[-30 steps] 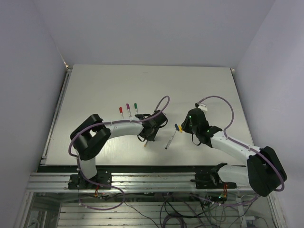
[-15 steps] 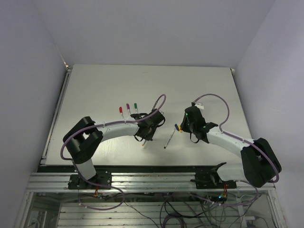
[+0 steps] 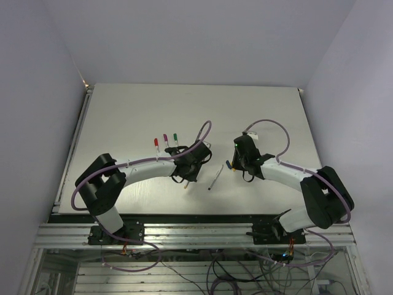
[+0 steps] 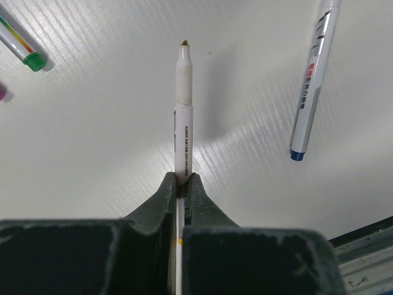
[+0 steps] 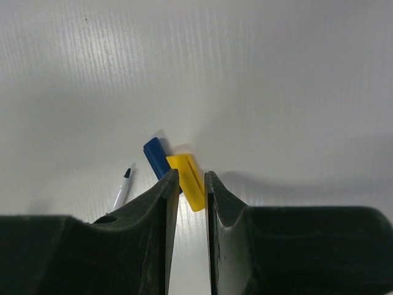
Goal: Insert the pens into the pen caps
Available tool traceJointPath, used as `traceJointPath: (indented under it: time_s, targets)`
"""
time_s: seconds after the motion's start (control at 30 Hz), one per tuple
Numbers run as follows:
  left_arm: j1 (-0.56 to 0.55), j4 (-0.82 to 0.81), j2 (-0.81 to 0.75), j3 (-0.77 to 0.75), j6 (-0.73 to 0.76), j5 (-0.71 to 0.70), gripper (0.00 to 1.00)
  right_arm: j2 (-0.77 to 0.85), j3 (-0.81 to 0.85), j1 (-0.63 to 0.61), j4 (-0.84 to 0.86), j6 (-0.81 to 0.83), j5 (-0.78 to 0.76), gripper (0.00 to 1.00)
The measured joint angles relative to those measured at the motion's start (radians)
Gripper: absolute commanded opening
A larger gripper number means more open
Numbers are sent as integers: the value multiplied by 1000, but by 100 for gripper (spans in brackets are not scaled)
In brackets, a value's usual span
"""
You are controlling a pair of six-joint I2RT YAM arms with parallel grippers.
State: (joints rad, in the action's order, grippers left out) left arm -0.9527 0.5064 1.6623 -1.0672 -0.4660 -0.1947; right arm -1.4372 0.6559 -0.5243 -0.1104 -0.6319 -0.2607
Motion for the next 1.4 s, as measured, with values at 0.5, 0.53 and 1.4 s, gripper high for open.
traceJointPath:
  time_s: [0.5, 0.53, 1.4]
  targets:
    - [0, -3, 0, 10, -5, 7, 7, -61, 18, 2, 8, 24, 14, 23]
    - [0, -3, 0, 10, -5, 7, 7, -65, 18, 2, 8, 24, 15, 22]
    - [0, -8, 0, 10, -5, 16, 7, -94, 39, 2, 13, 21, 36, 0]
